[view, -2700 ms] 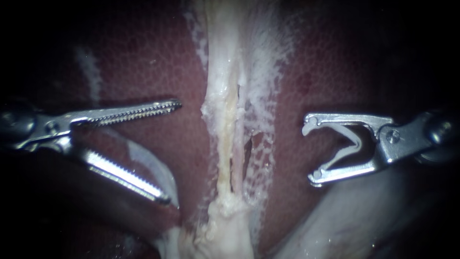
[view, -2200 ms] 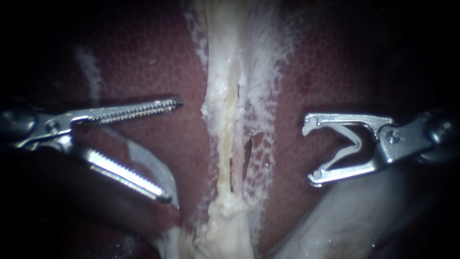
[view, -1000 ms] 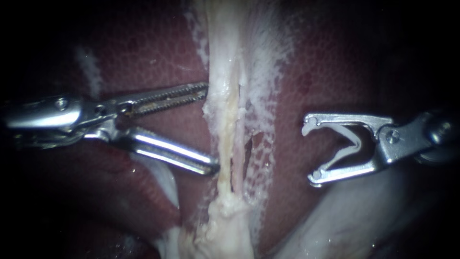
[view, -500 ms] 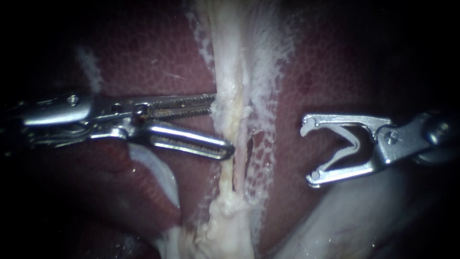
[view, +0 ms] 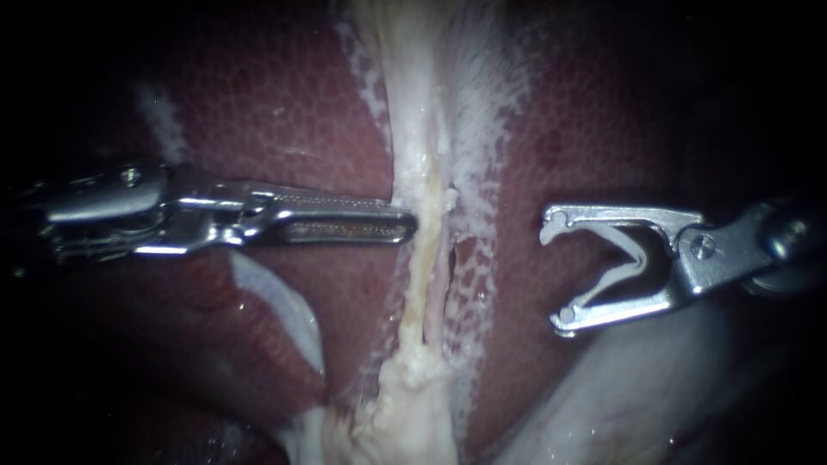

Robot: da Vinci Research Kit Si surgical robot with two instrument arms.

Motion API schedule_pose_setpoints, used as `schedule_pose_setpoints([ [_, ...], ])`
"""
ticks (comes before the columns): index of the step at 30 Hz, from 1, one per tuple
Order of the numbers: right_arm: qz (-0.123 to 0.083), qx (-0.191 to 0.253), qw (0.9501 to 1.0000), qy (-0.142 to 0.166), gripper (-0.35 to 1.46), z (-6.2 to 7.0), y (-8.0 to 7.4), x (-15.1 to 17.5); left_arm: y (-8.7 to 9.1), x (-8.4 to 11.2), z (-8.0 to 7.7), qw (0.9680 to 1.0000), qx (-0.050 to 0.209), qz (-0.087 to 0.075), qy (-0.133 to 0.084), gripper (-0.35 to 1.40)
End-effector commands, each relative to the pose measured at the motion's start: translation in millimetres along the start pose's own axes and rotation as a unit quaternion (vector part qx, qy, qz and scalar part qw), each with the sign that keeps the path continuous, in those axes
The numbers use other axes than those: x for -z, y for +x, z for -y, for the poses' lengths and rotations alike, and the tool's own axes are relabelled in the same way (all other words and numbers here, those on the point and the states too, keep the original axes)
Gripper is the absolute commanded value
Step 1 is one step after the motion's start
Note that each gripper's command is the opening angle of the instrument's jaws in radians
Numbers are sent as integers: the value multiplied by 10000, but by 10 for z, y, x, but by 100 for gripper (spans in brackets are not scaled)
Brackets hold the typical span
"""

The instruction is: Grabbing gallbladder

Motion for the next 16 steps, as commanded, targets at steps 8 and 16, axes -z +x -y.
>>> schedule_pose_setpoints([
  [8, -1, 0, 10000, 0, 60, 0, 0, 0, 0, 2, 0, 10000, 23, -15, 5, -35],
  [16, -1, 0, 10000, 1, 60, 0, 0, 0, 0, 3, 0, 10000, 52, -28, 1, -35],
])
